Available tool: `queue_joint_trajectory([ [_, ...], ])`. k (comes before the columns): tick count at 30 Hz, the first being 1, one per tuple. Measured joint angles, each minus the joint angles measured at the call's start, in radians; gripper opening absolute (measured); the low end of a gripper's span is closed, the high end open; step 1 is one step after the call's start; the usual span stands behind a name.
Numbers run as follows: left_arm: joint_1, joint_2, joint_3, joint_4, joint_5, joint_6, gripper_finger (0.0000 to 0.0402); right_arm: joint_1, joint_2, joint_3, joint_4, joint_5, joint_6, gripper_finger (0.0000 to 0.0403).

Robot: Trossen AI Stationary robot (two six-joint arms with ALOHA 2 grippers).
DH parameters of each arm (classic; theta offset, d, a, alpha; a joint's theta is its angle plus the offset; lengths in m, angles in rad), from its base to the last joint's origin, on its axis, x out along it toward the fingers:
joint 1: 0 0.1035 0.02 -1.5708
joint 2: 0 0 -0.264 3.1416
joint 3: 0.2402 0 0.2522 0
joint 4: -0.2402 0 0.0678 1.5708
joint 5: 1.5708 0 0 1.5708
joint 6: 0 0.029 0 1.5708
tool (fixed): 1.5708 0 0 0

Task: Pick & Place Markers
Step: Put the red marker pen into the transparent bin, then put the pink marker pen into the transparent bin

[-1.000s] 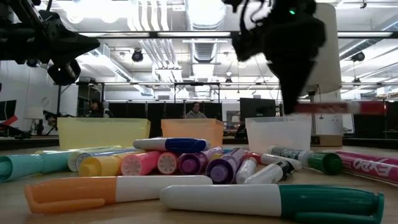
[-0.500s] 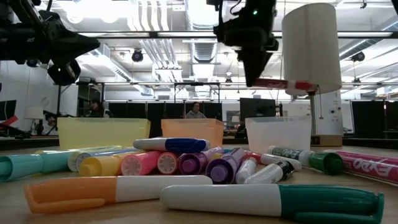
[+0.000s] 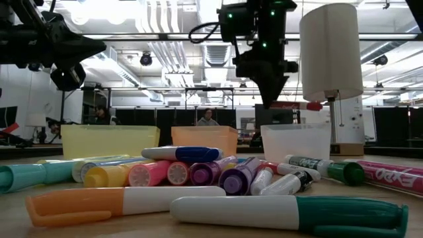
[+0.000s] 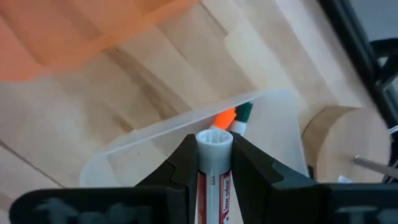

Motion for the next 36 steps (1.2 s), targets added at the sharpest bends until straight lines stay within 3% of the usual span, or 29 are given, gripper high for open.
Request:
queue_joint_trajectory([
  [16, 0.0, 0.0, 0.0, -0.005, 0.0, -0.002, 0.0009, -0.003, 0.0, -0.145, 0.156, -0.039, 0.117, 0.0069],
  [36, 0.0, 0.0, 0.0, -0.007, 0.0, -0.006, 0.0009, -0.003, -0.01, -0.171, 0.17, -0.037, 0.108, 0.0131],
])
